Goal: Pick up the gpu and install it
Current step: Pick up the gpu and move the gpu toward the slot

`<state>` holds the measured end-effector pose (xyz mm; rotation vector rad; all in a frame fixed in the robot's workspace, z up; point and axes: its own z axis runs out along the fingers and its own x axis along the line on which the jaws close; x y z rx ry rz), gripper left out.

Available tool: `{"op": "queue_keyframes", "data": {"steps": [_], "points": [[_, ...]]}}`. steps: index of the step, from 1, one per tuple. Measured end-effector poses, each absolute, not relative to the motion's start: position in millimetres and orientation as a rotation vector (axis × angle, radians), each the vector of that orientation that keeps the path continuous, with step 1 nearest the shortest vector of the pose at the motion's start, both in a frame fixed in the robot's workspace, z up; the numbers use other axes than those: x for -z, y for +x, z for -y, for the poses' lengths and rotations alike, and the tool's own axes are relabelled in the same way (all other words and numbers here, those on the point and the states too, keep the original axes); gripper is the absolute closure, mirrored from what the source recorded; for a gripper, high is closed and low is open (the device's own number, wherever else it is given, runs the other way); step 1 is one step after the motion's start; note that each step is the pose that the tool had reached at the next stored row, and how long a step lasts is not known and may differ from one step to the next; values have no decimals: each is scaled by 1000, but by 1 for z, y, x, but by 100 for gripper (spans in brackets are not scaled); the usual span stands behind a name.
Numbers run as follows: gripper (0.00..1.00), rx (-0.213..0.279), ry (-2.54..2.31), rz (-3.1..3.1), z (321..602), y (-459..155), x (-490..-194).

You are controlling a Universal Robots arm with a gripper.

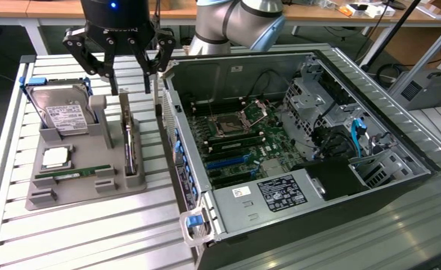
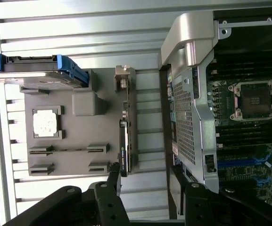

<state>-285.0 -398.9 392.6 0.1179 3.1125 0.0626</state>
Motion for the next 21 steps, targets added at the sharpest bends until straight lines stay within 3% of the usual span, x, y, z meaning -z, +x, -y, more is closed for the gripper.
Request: {"op": "queue_keyframes", "data": {"steps": [21], "points": [[46,-59,118,-3112,399,-285,-384]]}}
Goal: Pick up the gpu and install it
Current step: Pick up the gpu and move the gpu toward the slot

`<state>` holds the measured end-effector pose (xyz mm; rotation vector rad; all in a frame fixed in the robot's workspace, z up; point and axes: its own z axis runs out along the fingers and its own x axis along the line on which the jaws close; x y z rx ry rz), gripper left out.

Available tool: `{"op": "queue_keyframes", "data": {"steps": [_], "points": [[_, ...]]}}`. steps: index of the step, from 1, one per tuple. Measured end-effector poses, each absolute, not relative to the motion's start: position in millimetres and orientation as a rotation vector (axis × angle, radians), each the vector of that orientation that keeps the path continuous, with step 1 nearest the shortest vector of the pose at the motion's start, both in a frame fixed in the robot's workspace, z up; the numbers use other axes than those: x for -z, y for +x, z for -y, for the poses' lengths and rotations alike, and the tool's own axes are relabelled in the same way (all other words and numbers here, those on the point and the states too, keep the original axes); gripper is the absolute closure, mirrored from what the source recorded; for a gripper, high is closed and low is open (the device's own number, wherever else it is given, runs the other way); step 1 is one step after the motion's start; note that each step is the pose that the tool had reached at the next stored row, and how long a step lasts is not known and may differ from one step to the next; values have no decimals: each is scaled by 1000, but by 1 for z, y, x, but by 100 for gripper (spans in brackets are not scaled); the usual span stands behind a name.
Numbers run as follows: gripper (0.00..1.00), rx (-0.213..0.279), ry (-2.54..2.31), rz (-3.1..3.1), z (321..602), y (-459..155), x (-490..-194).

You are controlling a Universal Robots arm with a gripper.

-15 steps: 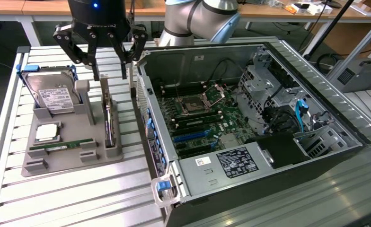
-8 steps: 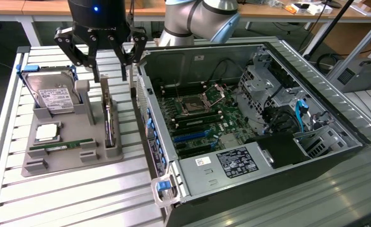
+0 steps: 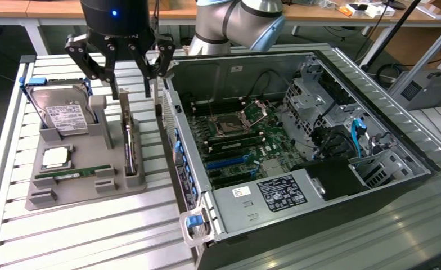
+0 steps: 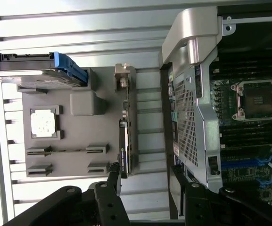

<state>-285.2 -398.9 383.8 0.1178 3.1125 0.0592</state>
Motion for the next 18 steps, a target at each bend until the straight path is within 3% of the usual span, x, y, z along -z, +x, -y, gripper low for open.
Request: {"op": "queue_keyframes", "data": {"steps": [18], "points": [[46,-59,118,-3112,399,-286,-372]]}}
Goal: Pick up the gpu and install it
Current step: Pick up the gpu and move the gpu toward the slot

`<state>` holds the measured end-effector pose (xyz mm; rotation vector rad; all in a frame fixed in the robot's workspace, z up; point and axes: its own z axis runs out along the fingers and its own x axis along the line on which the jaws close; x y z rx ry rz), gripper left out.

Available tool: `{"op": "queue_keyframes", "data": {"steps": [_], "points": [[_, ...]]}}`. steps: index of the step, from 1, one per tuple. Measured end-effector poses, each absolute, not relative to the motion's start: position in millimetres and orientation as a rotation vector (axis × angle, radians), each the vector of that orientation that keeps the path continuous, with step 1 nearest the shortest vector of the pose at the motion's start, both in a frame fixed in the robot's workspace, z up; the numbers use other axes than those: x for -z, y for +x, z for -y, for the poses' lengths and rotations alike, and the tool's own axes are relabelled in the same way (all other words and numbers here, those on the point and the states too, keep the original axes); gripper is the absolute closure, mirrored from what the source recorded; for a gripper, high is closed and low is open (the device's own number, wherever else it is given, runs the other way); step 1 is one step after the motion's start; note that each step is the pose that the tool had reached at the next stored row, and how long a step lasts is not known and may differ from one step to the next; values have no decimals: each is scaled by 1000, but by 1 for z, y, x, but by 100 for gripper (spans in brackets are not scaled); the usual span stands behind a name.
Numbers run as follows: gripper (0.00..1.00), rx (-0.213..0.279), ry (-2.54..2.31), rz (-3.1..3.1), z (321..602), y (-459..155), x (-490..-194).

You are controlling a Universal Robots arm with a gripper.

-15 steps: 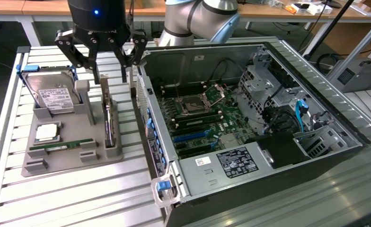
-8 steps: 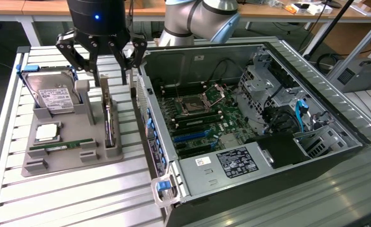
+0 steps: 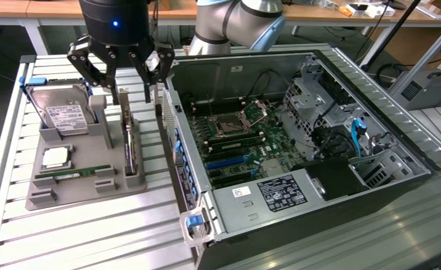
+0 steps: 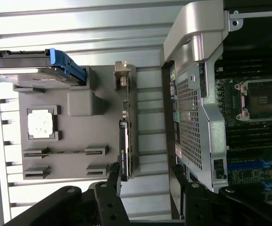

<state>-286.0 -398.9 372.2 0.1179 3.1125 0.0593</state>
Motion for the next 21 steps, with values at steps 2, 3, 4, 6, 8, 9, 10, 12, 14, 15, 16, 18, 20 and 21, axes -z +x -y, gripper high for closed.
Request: {"op": "queue_keyframes", "data": {"steps": [2,3,4,6,8,9,10,12,14,15,16,18,20,21], "points": [[46,-59,118,-3112,399,-286,-372],[46,-59,118,-3112,399,-286,-372],[46,-59,118,-3112,399,-286,-371],[46,-59,118,-3112,399,-287,-370],[46,-59,118,-3112,399,-287,-370],[46,-59,118,-3112,399,-287,-370],[46,-59,118,-3112,399,-287,-370],[46,-59,118,-3112,399,-287,-369],[46,-59,118,-3113,399,-287,-369],[46,-59,118,-3112,399,-287,-368],[46,-59,118,-3112,399,-287,-368],[46,-59,118,-3112,399,-287,-368],[46,-59,118,-3112,399,-287,-367],[46,-59,118,-3113,399,-287,-367]]}}
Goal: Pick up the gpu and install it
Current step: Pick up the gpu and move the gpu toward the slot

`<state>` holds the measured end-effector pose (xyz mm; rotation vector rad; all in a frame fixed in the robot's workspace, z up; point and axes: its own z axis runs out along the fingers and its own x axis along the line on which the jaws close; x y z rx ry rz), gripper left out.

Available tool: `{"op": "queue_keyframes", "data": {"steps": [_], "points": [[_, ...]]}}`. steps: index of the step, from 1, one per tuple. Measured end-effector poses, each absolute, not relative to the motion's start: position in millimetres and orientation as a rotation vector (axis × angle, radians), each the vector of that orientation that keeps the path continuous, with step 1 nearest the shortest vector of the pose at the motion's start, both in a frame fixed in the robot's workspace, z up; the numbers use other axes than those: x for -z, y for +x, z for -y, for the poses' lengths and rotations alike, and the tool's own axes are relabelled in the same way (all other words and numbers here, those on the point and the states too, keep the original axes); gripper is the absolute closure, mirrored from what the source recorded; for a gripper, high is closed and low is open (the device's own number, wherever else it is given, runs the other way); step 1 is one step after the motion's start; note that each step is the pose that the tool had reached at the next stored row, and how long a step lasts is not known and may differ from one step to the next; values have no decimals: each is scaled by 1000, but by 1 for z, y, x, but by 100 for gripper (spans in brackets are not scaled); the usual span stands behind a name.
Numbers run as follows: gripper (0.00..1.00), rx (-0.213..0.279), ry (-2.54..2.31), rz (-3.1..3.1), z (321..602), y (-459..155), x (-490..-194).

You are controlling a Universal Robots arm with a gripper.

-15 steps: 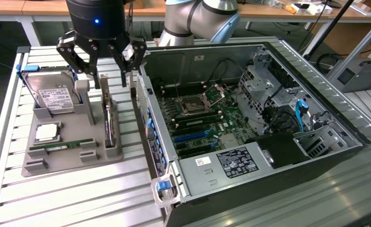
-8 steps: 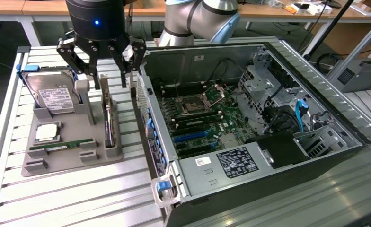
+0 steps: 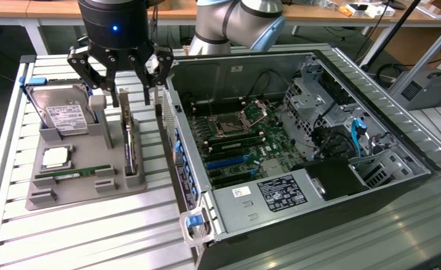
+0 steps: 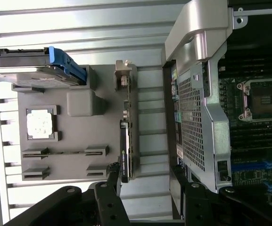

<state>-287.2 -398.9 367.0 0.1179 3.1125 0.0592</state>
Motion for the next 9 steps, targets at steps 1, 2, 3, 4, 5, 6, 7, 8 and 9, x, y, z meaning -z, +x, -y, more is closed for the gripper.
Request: {"op": "queue_keyframes", "data": {"steps": [1,2,3,4,5,6,7,8,9], "points": [[46,-59,118,-3113,399,-287,-367],[46,-59,118,-3113,399,-287,-367],[46,-59,118,-3113,399,-287,-366],[46,-59,118,-3112,399,-287,-366],[46,-59,118,-3113,399,-287,-366],[46,-59,118,-3113,399,-288,-366],[46,-59,118,-3112,399,-288,-365],[46,-59,118,-3112,399,-288,-365],[46,-59,118,-3112,399,-288,-365]]}}
